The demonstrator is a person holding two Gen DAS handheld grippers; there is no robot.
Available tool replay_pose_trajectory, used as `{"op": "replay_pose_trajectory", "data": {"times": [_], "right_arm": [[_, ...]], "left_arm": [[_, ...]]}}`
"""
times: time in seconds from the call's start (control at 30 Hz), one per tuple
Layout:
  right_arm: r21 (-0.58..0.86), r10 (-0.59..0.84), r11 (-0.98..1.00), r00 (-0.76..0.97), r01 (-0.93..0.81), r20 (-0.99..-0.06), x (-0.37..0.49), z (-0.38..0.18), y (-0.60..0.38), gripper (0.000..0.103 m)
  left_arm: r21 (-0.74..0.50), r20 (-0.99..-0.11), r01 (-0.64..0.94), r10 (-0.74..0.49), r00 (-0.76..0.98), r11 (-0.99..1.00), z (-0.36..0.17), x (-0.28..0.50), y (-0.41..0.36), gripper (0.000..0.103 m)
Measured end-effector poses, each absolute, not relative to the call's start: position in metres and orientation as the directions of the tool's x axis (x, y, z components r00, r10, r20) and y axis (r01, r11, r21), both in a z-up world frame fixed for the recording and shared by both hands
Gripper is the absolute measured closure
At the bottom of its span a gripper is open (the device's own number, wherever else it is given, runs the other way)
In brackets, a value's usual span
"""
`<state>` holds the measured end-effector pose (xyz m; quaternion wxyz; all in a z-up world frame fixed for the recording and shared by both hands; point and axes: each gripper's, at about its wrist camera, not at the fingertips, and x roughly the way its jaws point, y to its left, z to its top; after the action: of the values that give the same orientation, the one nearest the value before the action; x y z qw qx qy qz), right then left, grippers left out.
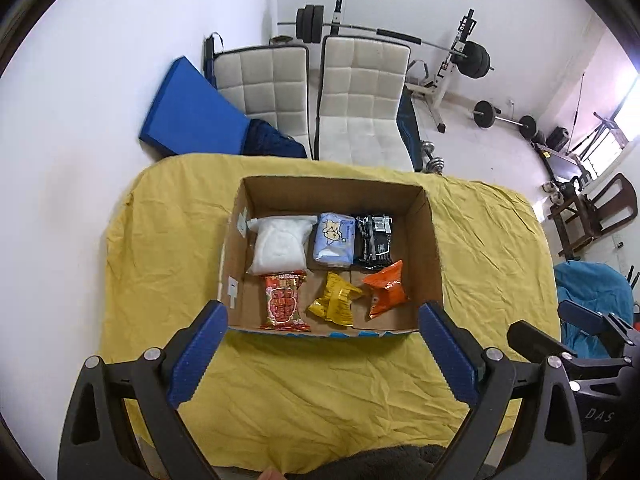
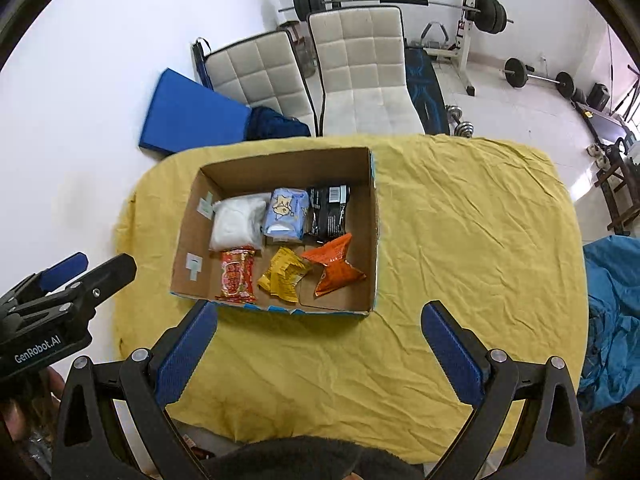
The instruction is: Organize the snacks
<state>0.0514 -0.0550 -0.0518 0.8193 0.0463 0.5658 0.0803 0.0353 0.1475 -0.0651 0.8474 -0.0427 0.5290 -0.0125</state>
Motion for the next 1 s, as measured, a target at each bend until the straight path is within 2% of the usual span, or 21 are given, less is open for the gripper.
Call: {"op": "replay_pose_trajectory", "data": {"times": [0.37,0.57,1.0], "right_arm": [[0.157,0.183,0.983,0.394,-0.097,-0.901,0.015,-0.001,-0.055,0.0],[0.142,0.167,0.986,0.401,-0.093,-0.901,0.007,0.008,-0.057,0.0],[0.121,0.148,0.989,0.419,-0.089,-0.896,-0.001,0.017,-0.056,0.0]], "left_arm": [[-0.096,-0.882,-0.048,-0.063,0.466,0.994,-0.033,-0.003,0.145,0.005],[-0.064,-0.873,-0.056,-0.029,0.487,0.996,-0.021,-0.014,0.147,0.005],[-0.076,-0.872,-0.07,-0.033,0.488,0.995,-0.019,-0.021,0.153,0.005]]}}
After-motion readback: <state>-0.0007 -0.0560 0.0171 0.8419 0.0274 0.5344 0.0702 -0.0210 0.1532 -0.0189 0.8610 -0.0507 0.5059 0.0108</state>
